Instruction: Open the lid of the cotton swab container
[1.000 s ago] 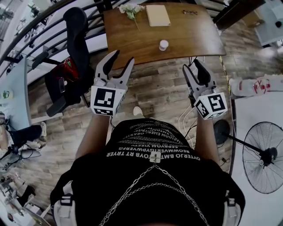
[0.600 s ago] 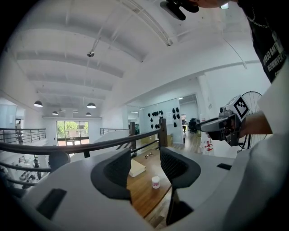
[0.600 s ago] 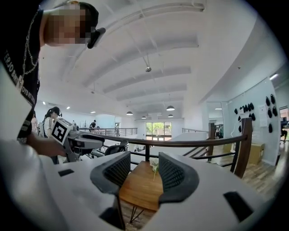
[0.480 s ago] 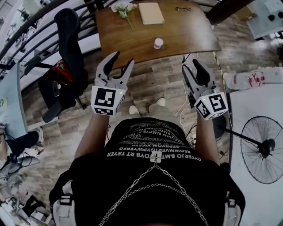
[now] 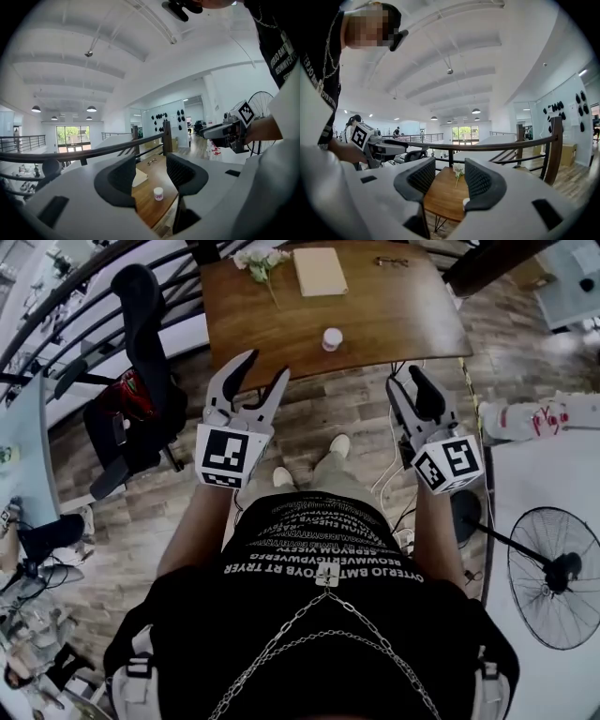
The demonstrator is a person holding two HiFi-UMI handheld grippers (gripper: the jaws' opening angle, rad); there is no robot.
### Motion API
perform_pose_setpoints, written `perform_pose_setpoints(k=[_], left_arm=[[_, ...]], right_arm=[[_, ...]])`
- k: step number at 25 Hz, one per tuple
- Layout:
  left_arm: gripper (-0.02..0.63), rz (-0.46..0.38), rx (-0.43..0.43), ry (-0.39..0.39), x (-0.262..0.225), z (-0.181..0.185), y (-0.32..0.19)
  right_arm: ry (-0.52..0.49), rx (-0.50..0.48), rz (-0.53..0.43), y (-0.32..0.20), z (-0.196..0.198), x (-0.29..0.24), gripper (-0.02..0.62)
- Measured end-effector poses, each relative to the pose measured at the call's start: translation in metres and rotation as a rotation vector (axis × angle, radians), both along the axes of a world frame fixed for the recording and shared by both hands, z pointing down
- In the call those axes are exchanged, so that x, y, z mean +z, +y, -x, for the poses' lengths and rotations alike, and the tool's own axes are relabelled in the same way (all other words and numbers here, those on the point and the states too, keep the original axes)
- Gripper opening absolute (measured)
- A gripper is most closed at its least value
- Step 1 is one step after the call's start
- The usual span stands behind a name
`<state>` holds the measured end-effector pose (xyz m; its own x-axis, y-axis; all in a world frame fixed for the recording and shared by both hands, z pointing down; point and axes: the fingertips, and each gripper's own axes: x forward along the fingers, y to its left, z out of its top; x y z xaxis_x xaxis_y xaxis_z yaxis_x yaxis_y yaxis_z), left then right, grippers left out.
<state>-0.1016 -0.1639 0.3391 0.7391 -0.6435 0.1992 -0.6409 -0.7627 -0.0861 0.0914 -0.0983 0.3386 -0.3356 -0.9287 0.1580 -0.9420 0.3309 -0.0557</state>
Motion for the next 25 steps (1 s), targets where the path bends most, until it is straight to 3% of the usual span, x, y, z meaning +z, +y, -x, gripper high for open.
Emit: perform_pose_setpoints(k=[14,25], left_arm=[[0.213,0.08,-0.08,-0.032,0.049,-0.058,-0.031],[0.213,0.044,-0.151,-0.036,0.042,-0.118,-0.063]], right_arm=[[-0.037,-0.12,0.045,-0.061,-0.049,0.032,0.183],[-0.059,-0.231,0.036,-0.107,-0.101,0.037,0.183]])
